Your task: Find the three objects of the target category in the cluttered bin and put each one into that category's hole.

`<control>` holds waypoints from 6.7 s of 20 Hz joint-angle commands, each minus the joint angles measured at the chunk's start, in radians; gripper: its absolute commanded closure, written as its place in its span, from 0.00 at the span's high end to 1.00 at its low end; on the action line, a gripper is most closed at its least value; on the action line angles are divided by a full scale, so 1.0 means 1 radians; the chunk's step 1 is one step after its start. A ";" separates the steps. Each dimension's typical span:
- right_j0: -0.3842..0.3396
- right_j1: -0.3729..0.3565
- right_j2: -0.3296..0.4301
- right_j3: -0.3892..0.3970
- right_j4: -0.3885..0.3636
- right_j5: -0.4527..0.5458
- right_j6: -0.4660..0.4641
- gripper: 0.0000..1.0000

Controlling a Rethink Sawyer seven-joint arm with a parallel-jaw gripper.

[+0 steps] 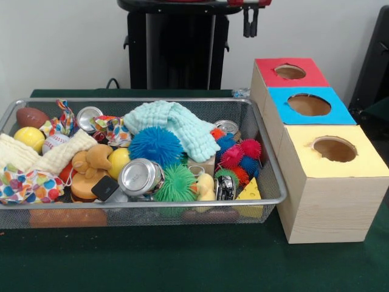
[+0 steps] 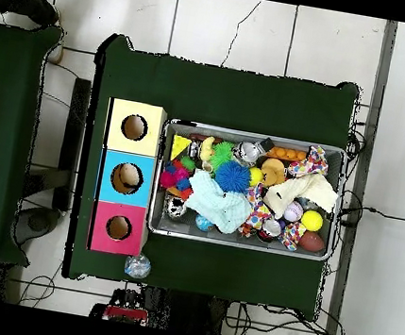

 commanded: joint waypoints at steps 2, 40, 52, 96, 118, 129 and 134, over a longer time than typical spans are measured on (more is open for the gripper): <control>-0.146 0.281 -0.014 -0.011 -0.266 -0.140 0.264 0.00; -0.155 0.399 0.412 -0.122 -0.193 -0.135 0.254 0.00; -0.493 0.572 0.471 -0.211 -0.532 -0.019 0.182 0.00; -1.187 0.847 0.685 -0.523 -0.880 0.793 -0.264 0.00; -1.467 1.119 0.682 -0.723 -0.746 1.095 -0.728 0.00; -1.519 1.202 0.660 -0.779 -0.733 1.062 -0.765 0.00; -1.546 1.237 0.649 -0.809 -0.713 1.085 -0.790 0.00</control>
